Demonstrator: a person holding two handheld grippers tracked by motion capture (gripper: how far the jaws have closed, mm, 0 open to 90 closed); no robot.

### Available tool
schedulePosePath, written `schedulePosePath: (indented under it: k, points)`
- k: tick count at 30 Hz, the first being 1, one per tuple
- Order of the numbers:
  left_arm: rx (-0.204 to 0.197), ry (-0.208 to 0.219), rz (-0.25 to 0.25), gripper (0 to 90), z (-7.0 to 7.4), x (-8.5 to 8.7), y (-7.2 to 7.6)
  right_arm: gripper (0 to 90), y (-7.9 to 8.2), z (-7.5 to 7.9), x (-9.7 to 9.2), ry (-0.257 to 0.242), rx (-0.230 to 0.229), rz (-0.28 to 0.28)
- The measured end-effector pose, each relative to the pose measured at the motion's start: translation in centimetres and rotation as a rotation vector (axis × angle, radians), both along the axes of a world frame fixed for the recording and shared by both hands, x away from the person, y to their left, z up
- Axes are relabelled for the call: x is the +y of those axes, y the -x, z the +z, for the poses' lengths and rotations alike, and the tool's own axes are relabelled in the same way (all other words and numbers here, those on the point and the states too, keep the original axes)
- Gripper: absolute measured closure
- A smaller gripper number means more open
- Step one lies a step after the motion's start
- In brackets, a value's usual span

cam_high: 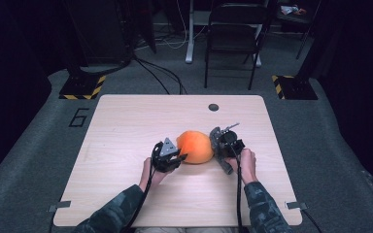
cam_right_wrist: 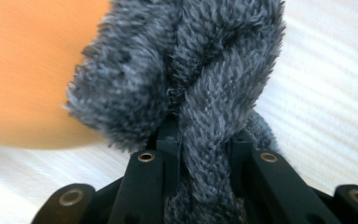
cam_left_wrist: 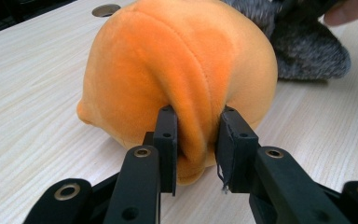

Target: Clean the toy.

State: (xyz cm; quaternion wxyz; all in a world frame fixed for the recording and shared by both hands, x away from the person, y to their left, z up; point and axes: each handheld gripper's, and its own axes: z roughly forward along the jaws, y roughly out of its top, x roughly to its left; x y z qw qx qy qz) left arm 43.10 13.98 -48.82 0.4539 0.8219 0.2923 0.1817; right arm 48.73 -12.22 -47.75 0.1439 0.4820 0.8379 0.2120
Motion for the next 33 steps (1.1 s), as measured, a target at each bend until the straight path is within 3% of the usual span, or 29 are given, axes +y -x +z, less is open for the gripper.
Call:
schedulePosePath:
  k: [2, 5, 6, 8, 10, 12, 13, 16, 18, 23, 25, 27, 33]
  points:
    - [0.004, -0.002, -0.004, 71.2, 0.0, 0.1, -0.1, 73.5, -0.2, -0.2, -0.3, 0.003, 0.009, -0.002]
    - [0.008, 0.003, -0.005, 71.1, -0.1, 0.3, -0.1, 73.6, 0.1, 1.2, -0.6, -0.005, -0.027, -0.02]
    - [0.01, 0.004, -0.007, 71.0, -0.1, 0.4, -0.2, 73.6, 0.2, 2.1, -0.7, -0.043, -0.037, -0.027]
    - [0.009, 0.008, -0.006, 70.9, -0.1, 0.3, -0.2, 73.6, 0.7, 3.8, -0.6, -0.099, -0.102, -0.012]
    - [-0.002, 0.005, -0.003, 70.8, -0.1, 0.2, -0.1, 73.6, 1.6, 5.9, 0.3, -0.156, -0.155, 0.038]
    - [-0.004, 0.007, -0.004, 70.5, -0.1, 0.2, -0.1, 73.6, 2.3, 6.8, 1.7, -0.15, -0.177, 0.095]
    - [-0.001, 0.006, -0.004, 70.3, -0.1, 0.3, -0.1, 73.6, 2.5, 6.8, 2.4, -0.14, -0.173, 0.107]
    - [0.001, -0.001, -0.001, 63.3, 0.0, 0.4, -0.2, 73.7, 2.4, 4.9, 4.4, -0.024, -0.156, 0.154]
    - [-0.01, 0.016, 0.028, 53.9, 0.1, 0.6, -0.1, 73.9, 2.1, 4.0, 4.5, -0.022, -0.162, 0.145]
    - [-0.021, 0.007, 0.054, 44.8, -0.1, 0.7, 0.1, 73.8, 2.1, 3.9, 3.9, -0.045, -0.156, 0.133]
    - [-0.008, -0.011, 0.038, 49.0, -0.5, 0.6, 0.0, 73.8, 2.0, 3.9, 3.9, -0.05, -0.155, 0.134]
    - [-0.017, -0.015, 0.033, 58.7, -0.8, 0.5, 0.1, 73.8, 2.0, 3.9, 4.0, -0.048, -0.15, 0.134]
    - [-0.043, -0.001, 0.02, 75.1, -0.8, 0.4, 0.1, 73.8, 2.1, 4.6, 3.8, -0.057, -0.156, 0.123]
